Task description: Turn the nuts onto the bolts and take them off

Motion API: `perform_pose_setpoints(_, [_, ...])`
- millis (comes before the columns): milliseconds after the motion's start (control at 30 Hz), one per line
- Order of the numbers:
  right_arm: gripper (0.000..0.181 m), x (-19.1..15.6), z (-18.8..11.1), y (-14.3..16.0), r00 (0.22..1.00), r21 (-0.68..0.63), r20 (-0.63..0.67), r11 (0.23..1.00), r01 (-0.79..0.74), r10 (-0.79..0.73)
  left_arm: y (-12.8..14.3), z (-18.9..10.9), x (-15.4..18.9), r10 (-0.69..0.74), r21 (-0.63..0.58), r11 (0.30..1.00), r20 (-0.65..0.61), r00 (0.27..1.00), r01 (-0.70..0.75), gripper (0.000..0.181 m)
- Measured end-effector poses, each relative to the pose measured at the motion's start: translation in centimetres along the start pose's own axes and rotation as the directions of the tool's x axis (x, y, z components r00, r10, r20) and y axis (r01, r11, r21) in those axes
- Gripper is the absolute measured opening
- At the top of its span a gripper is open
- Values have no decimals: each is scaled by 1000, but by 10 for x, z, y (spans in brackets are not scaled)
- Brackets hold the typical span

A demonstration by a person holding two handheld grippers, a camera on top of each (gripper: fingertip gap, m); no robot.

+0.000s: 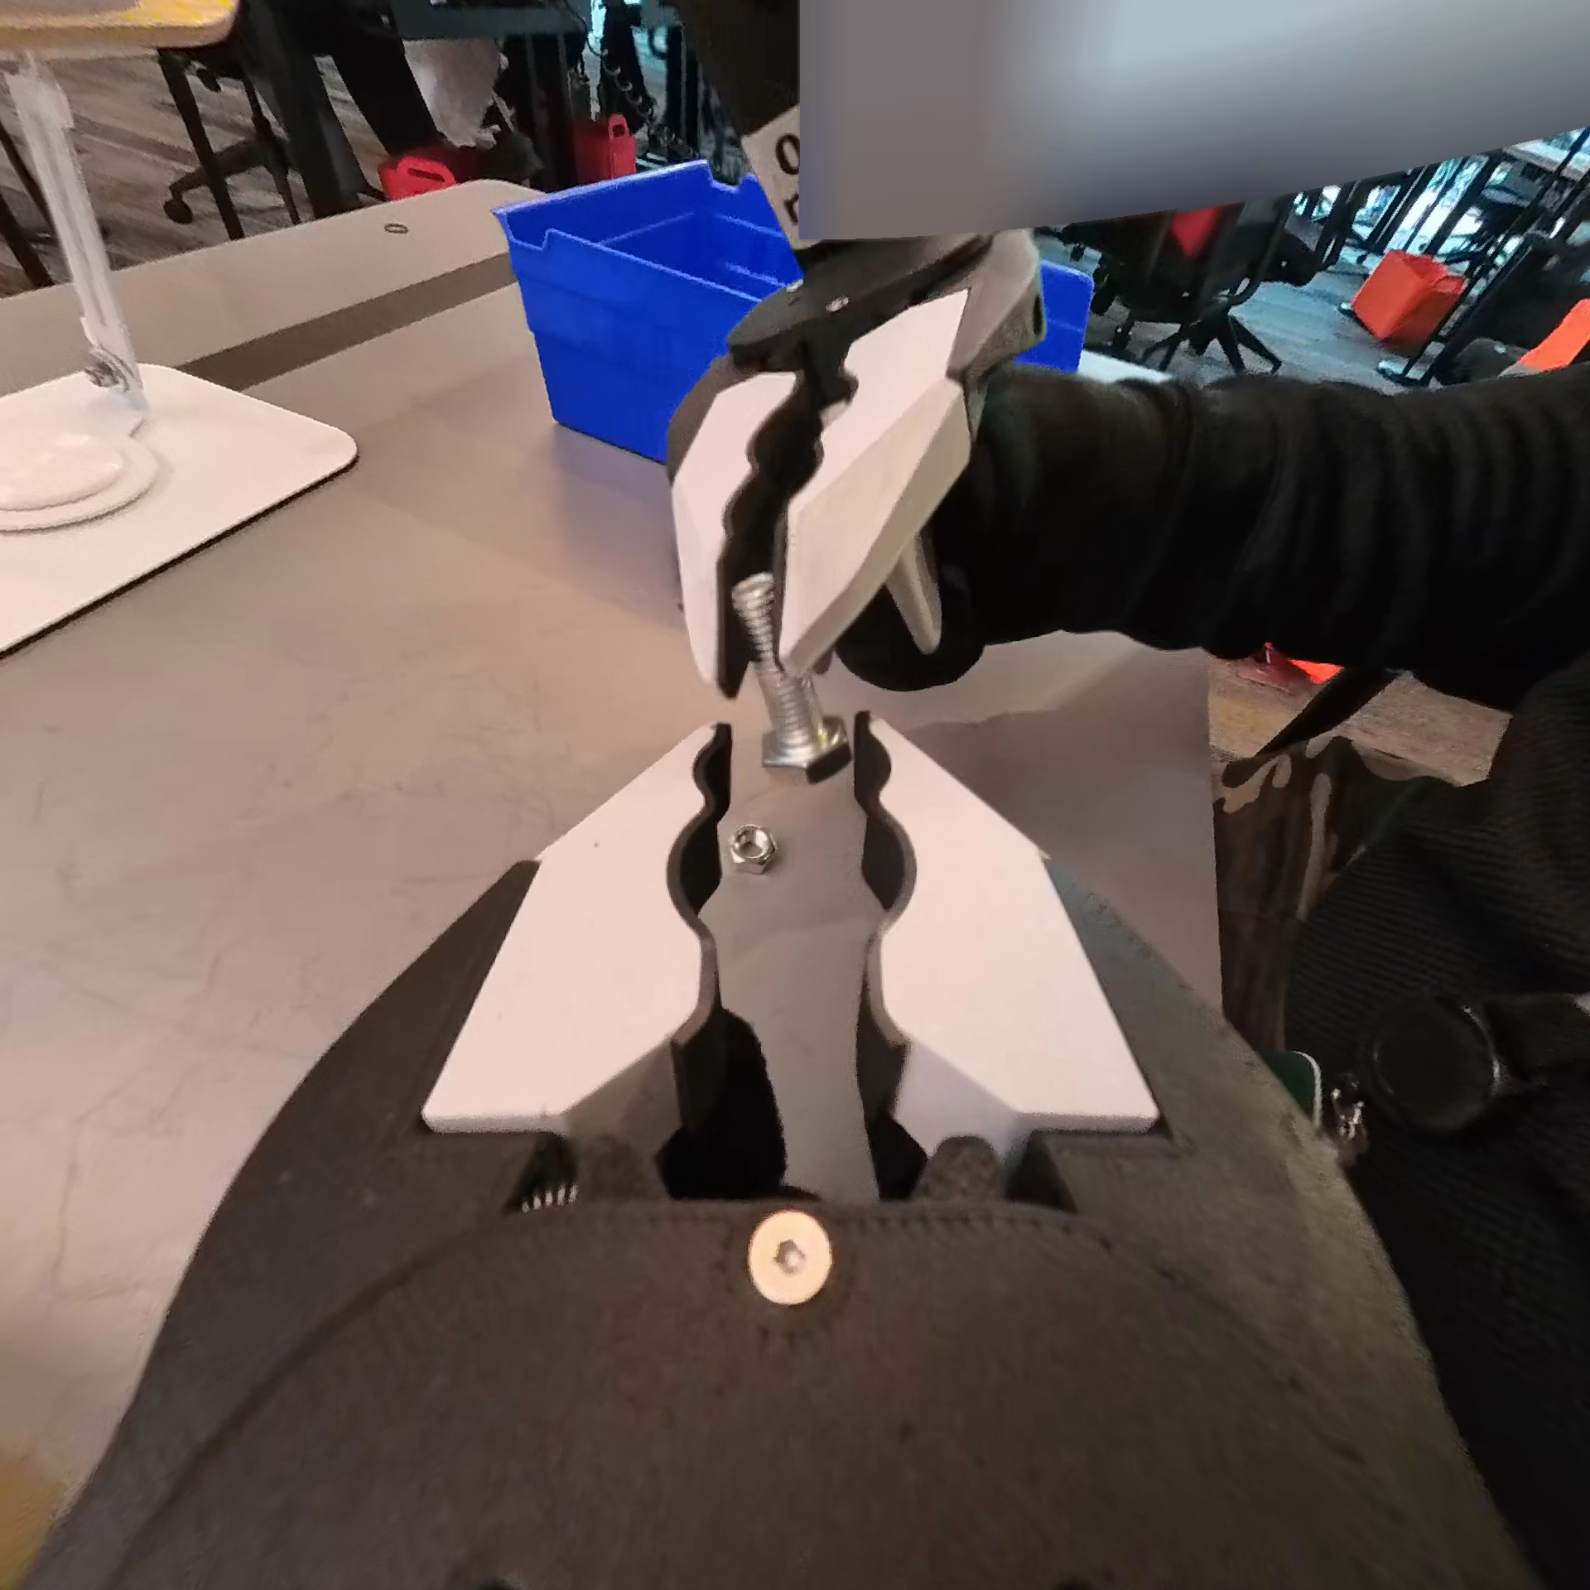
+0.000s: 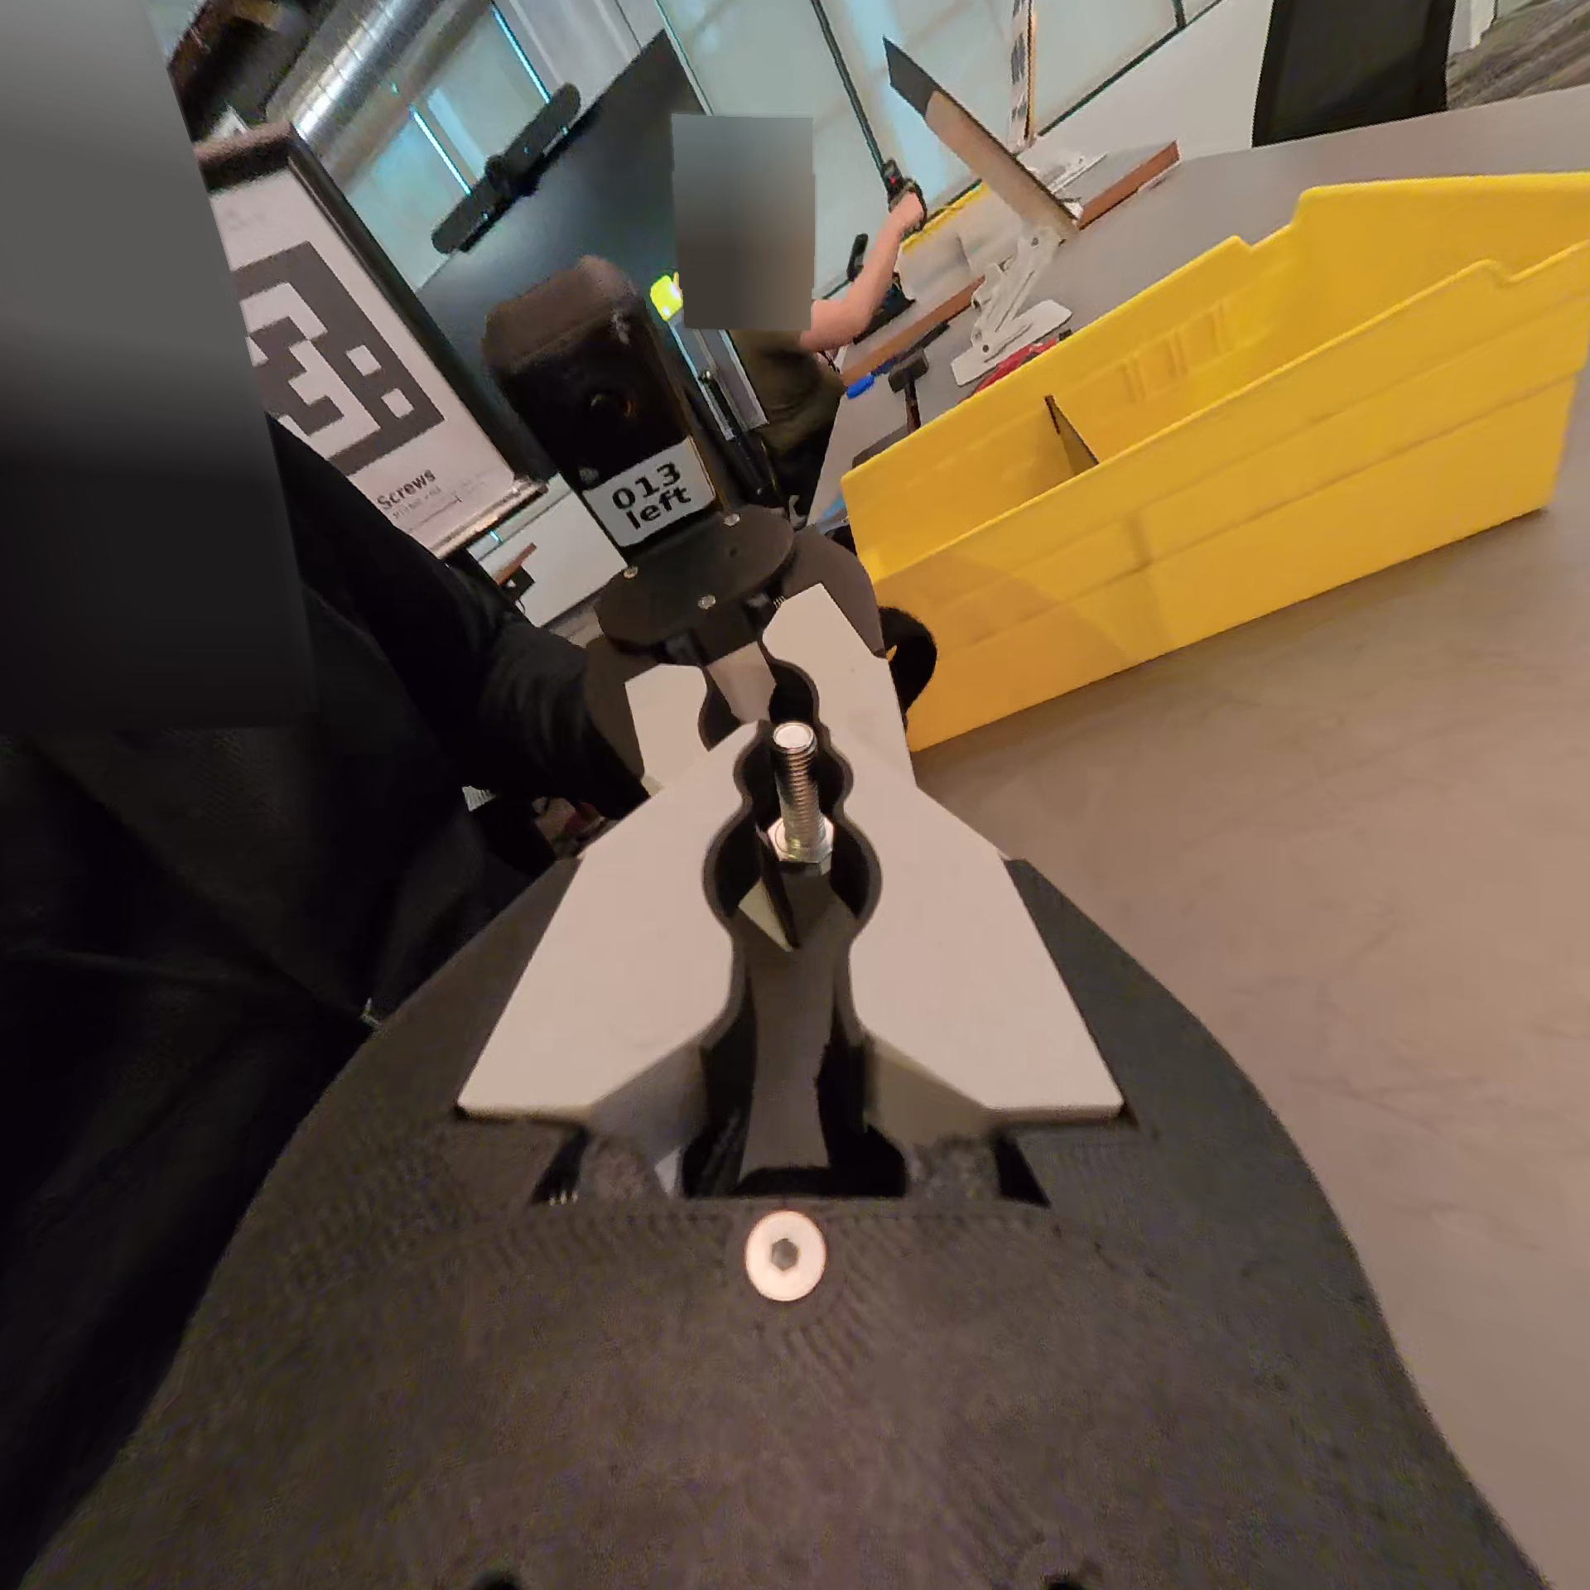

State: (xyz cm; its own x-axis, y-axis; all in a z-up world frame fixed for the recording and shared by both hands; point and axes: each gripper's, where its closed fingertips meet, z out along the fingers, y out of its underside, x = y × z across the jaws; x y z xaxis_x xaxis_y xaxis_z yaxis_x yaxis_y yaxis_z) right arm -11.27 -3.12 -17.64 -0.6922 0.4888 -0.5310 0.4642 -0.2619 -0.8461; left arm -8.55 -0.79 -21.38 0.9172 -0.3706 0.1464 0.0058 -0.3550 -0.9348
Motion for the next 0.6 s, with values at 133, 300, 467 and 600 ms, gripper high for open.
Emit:
perform_pose_setpoints(133, [7, -1, 2, 1, 1000, -8, 5, 1000, 8, -8, -1, -1, 2, -32, 13, 999, -32, 999, 32, 22])
perform_pose_setpoints(300, [7, 2, -4, -2, 1000, 19, -4, 1000, 2, -2, -4, -3, 3, -72, 32, 997, -60, 996, 74, 17])
perform_pose_setpoints(467, [7, 2, -4, -3, 1000, 20, -11, 1000, 10, -10, -5, -3, 2, -91, 44, 995, -60, 994, 94, 17])
perform_pose_setpoints(600, [16, 1, -5, -5, 1000, 15, -9, 1000, 10, -10, -7, -4, 1, -85, 42, 995, -54, 995, 87, 17])
